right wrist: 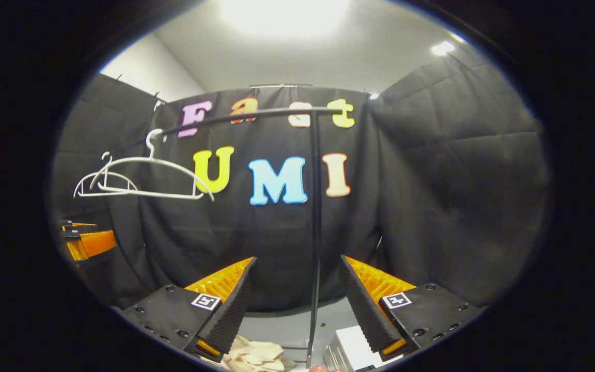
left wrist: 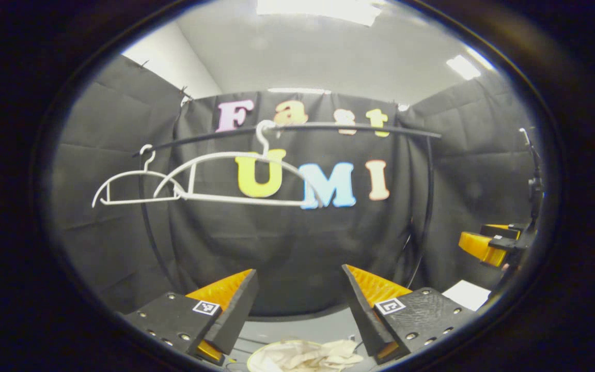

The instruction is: Grasp the clothes on the hanger with both hands and then place them into the laundry hamper below.

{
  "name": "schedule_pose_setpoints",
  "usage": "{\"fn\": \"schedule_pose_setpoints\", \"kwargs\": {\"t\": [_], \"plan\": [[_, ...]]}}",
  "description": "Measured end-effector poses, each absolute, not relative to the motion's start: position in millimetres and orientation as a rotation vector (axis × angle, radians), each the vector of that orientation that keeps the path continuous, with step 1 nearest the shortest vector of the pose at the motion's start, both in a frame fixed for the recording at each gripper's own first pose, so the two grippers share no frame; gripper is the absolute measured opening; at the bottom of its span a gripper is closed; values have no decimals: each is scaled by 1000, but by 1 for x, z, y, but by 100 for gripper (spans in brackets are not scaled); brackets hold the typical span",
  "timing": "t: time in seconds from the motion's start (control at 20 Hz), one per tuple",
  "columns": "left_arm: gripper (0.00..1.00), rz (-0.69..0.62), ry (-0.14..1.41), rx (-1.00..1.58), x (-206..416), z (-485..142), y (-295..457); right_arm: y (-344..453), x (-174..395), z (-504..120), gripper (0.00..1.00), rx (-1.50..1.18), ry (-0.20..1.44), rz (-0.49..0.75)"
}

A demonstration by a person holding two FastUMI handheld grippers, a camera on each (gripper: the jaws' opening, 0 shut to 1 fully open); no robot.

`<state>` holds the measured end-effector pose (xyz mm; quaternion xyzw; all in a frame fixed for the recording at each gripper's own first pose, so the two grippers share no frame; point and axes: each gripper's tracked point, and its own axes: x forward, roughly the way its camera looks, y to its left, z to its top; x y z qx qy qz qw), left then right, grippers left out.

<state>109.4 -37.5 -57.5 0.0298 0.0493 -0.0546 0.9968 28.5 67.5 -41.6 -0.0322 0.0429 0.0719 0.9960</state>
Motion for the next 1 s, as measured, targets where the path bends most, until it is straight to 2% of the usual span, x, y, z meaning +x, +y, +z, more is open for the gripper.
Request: {"fn": "schedule_pose_setpoints", "kwargs": {"t": [0.2,0.4,0.6,1.0], "plan": [[93,-54,13,-46,91,-28,-55,25,20,-18,100,-26,23,119],[93,16,-122,-26,64,14,-56,-11,7,-17,97,42,2,89],[92,-5,-243,-66,40,36,-63,-37,-1,-33,97,37,-4,36],[93,-21,-142,17,29,11,-49,-5,-6,-45,98,15,18,71]]}}
